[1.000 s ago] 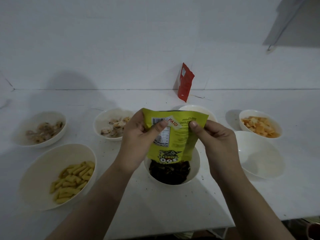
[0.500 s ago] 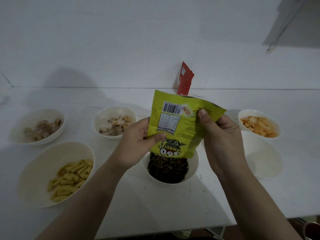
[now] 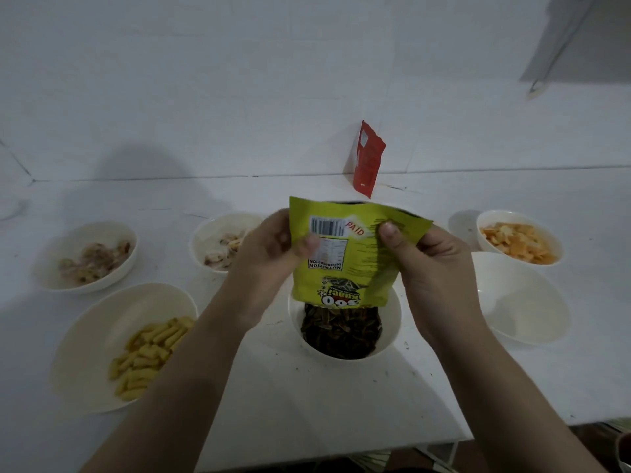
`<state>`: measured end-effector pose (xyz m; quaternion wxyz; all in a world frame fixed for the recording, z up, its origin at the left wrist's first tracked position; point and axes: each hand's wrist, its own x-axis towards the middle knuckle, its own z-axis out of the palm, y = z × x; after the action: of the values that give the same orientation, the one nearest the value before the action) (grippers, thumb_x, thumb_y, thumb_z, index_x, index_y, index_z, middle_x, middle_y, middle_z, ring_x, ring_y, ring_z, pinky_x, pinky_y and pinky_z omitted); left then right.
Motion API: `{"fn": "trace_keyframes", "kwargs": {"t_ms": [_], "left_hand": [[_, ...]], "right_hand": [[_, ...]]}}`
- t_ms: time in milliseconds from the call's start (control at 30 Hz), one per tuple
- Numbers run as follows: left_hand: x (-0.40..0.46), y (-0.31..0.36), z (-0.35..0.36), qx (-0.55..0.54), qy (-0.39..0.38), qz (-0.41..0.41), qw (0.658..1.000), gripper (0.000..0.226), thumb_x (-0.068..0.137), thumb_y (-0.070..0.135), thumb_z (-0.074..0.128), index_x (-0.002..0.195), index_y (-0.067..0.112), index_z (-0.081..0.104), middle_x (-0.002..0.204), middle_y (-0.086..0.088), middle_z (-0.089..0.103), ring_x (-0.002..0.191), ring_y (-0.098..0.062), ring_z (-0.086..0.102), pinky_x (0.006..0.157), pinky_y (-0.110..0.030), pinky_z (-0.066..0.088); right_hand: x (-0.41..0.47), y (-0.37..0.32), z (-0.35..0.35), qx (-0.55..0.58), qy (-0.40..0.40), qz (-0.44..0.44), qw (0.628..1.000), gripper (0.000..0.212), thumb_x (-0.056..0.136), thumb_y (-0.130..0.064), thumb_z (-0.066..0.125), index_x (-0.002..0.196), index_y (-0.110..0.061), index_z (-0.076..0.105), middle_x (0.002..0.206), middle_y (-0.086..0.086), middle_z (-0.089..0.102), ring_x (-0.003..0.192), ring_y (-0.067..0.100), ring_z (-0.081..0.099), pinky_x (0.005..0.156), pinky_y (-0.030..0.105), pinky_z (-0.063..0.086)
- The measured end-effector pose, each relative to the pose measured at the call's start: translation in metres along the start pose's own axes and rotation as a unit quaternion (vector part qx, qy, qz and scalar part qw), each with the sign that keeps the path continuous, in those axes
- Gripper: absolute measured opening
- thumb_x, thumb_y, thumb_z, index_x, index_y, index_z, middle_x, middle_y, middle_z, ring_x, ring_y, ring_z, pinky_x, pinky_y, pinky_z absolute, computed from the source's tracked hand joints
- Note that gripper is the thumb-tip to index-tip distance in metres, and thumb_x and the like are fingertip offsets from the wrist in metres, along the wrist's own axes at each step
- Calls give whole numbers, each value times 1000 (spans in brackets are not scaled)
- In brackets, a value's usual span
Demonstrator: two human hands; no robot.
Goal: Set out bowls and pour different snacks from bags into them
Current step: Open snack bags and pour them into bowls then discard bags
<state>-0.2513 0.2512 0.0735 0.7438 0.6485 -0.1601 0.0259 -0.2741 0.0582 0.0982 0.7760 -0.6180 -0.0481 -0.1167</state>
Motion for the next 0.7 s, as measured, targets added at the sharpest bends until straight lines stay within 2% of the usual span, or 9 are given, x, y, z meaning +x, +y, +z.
{"fn": "trace_keyframes", "kwargs": {"t_ms": [100, 200, 267, 333, 433, 567, 700], "left_hand": [[9, 11, 6, -71, 52, 16, 996, 20, 87, 20, 62, 102, 14, 74, 102, -6, 75, 97, -23, 69, 81, -36, 56], [13, 14, 8, -139, 72, 18, 987, 18, 89, 15, 61, 102, 6, 71, 102, -12, 72, 98, -32, 65, 83, -48, 55], [14, 15, 10, -140, 75, 13, 987, 22, 87, 14, 60, 103, 3, 70, 102, -13, 72, 99, -33, 64, 87, -52, 52], [13, 14, 9, -145, 86, 0, 986, 27, 86, 16, 62, 106, 0, 68, 105, -16, 71, 101, -34, 64, 92, -54, 50], [15, 13, 3, -145, 118, -29, 982, 32, 87, 20, 65, 112, -1, 66, 111, -21, 69, 105, -36, 63, 98, -59, 47], [15, 11, -2, -154, 151, -54, 975, 35, 88, 21, 60, 115, -1, 64, 114, -20, 67, 105, -33, 63, 102, -63, 42], [11, 0, -15, -170, 187, -65, 965, 32, 88, 19, 59, 117, 7, 66, 120, -14, 67, 110, -27, 62, 106, -57, 40]], "right_hand": [[-4, 2, 0, -34, -36, -2, 999, 13, 80, -22, 69, 90, -20, 78, 89, -1, 79, 85, 13, 75, 71, 21, 56], [-7, 13, -3, -138, -127, 63, 980, 26, 77, -31, 74, 103, -31, 74, 101, -10, 78, 96, 9, 73, 85, 33, 58], [-8, 24, -6, -181, -130, 90, 971, 28, 81, -27, 77, 109, -33, 74, 105, -11, 77, 100, 8, 72, 92, 39, 57], [-7, 31, -8, -210, -110, 105, 966, 23, 83, -25, 78, 105, -31, 76, 100, -11, 78, 96, 7, 72, 91, 37, 57], [-8, 39, -15, -282, -139, 137, 939, 14, 81, -28, 80, 95, -26, 79, 86, -7, 79, 86, 9, 73, 87, 33, 56], [-6, 41, -19, -263, -120, 121, 950, 19, 80, -26, 82, 98, -24, 79, 92, -9, 79, 91, 12, 73, 90, 39, 57], [0, 39, -18, -92, -29, 83, 992, 22, 77, -13, 79, 98, -13, 73, 86, 1, 79, 83, 19, 74, 81, 37, 59]]}}
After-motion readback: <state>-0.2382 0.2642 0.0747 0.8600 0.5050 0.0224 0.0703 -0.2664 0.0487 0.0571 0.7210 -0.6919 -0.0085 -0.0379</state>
